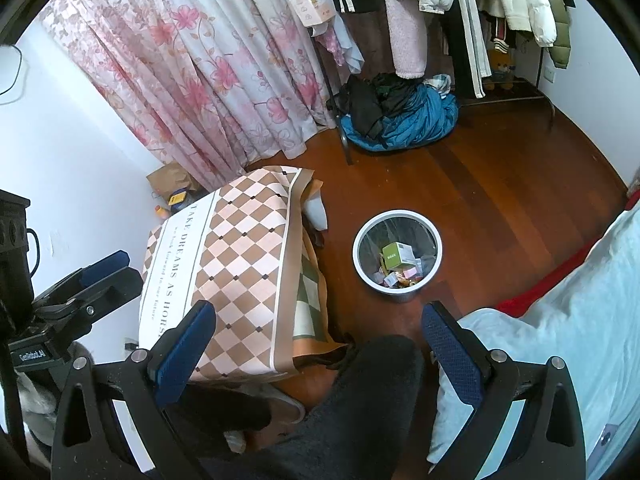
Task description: Collect trash
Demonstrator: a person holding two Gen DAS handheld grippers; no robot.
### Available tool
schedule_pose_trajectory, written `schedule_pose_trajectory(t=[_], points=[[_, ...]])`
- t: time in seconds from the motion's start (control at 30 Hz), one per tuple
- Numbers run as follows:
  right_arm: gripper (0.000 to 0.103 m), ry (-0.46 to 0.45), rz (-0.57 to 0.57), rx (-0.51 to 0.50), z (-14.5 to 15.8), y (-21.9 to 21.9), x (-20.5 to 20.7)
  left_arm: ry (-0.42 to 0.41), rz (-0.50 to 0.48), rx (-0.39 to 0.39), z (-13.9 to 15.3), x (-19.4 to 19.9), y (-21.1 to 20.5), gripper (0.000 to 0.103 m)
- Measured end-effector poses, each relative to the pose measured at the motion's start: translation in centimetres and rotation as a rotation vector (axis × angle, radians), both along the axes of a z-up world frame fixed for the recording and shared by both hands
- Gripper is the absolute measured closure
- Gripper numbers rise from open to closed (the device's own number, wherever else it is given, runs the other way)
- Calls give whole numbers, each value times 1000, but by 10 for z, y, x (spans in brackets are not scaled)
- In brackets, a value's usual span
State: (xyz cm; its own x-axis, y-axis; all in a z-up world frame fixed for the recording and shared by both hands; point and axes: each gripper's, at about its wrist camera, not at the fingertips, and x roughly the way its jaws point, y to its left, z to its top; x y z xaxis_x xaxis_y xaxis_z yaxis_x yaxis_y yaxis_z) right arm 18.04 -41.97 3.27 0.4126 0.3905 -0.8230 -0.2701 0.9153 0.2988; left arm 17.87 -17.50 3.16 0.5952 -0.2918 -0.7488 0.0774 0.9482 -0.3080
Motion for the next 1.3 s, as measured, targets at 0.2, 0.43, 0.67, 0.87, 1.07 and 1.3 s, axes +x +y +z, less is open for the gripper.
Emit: schedule_pose_trajectory(t=[0.2, 0.43, 0.67, 0.87, 1.07, 1.3], points=[[0, -1, -3, -7, -1, 1, 2, 9, 5, -2, -2, 0, 0, 0], [0, 2, -12, -15, -4, 0, -1, 14, -11, -10, -6, 2, 0, 0], [0, 4, -15, -16, -4, 1, -3, 17, -18, -12, -6, 4, -2, 0], [0, 4, -13, -19, -4, 1, -6, 17, -17, -15, -6, 3, -2, 0], [0, 6, -15, -19, -3, 4, -6, 19, -19, -19, -8, 3, -4, 0], [0, 5, -15, -20, -3, 7, -8, 19, -17, -20, -7, 3, -2, 0]])
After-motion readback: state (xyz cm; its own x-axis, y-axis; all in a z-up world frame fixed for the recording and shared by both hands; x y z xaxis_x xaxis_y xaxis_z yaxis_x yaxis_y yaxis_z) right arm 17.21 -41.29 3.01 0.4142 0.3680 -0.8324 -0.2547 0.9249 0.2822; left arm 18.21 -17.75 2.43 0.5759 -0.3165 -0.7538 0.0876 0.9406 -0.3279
